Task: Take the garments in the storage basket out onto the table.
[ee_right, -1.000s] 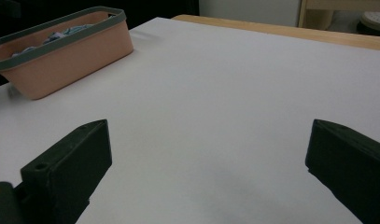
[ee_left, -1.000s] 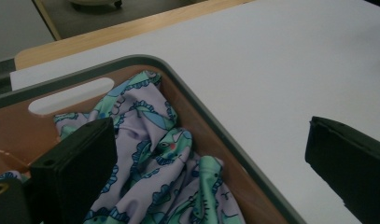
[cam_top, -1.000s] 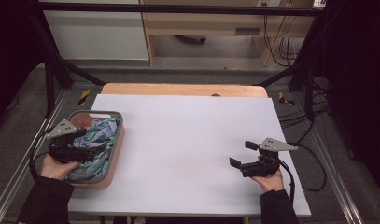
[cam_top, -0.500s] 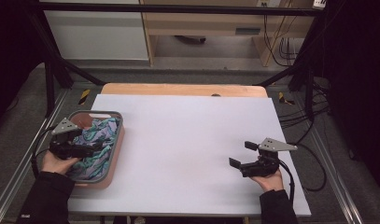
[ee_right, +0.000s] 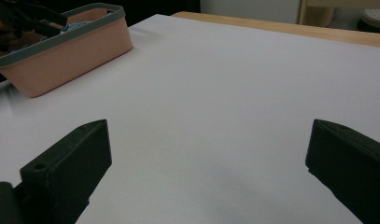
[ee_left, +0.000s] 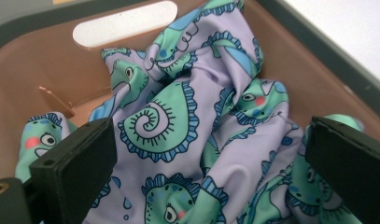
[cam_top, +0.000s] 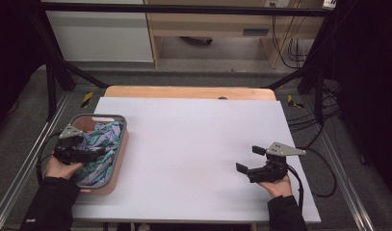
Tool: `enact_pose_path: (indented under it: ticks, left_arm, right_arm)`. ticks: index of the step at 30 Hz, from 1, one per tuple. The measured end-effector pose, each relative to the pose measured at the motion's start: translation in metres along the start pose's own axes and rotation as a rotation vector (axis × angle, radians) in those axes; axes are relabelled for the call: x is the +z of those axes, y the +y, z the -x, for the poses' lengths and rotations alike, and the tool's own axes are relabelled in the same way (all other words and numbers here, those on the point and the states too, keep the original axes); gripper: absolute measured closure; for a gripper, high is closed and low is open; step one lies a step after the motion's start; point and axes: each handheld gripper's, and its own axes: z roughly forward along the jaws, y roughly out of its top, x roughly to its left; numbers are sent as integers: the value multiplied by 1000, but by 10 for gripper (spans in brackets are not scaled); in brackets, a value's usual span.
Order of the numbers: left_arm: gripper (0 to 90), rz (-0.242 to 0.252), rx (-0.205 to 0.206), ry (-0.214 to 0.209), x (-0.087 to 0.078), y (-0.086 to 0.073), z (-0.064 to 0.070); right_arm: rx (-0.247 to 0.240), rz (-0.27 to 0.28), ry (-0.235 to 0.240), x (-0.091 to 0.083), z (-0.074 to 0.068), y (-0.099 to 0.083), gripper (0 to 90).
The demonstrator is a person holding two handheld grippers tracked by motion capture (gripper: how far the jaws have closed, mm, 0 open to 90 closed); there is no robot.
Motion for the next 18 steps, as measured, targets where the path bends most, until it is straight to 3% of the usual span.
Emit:
enact_pose_path:
  ticks: [5,8,18]
  left_arm:
    - [16,-57,-9,30,9,-1,0]
    - [16,-88,8,43,13,-1,3]
    - [77,-133,-15,67,20,-2,0]
  right_arm:
    - [-3,0,0,0,0,0,8]
    - [-3,2,0,-1,0,0,8]
    - [-5,-1,-1,0,0,0,8]
